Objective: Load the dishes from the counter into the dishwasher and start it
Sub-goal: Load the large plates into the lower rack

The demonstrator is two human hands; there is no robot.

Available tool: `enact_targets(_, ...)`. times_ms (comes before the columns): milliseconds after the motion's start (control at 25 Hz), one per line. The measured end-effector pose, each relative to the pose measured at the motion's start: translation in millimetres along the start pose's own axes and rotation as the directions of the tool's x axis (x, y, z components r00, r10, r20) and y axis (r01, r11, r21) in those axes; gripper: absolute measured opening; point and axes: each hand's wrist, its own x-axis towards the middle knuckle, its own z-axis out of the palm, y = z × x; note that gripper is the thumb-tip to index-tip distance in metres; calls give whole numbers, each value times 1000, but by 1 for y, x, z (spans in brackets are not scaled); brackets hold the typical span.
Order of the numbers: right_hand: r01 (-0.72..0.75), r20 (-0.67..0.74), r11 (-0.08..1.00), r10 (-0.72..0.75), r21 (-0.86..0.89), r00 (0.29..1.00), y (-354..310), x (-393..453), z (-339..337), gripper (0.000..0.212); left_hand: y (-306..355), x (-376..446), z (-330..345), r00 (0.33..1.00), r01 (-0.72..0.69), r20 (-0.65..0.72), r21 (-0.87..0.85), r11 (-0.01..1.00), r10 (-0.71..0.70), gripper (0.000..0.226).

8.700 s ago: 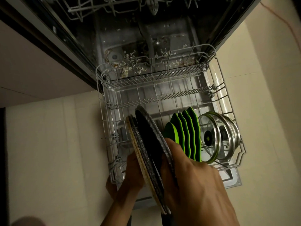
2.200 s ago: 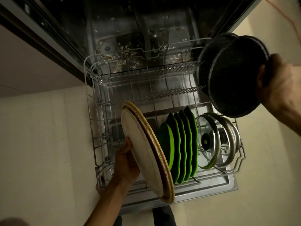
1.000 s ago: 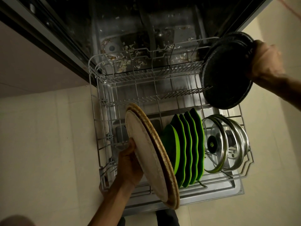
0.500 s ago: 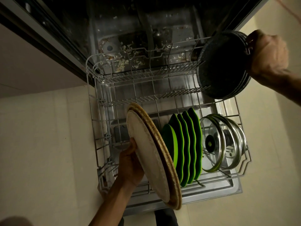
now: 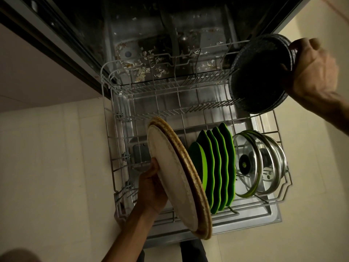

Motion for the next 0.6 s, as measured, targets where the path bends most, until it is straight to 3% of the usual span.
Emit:
enact_targets(120,13,38,954,-25,300,999,-38,-35,-17,35,0,-1,2,999,-37,11,10,999,37,59)
enact_targets(200,-1,175,856,-105,517,979,-72,-71,-32,17,3,-4,7,997,-54,55,23,998,53,28)
enact_targets(240,2,239,809,-176,588,955,-88,-89,-40,19,5,-6,9,996,-52,79,28,998,49,19)
enact_targets(320,-42,350,716,-289,697,891,-109,-123,-54,32,6,0,5,998,-35,49,24,999,34,27)
enact_targets(400,-105,415,632,-367,768,832,-120,-154,-66,46,7,9,-3,999,-27,28,21,999,27,41)
enact_targets(480,-110,429,593,-430,798,794,-128,-180,-74,45,6,13,-5,1000,-18,21,24,1000,18,41)
enact_targets(600,59,404,719,-455,693,794,-137,-202,-72,37,3,14,-8,999,-47,2,73,996,47,40)
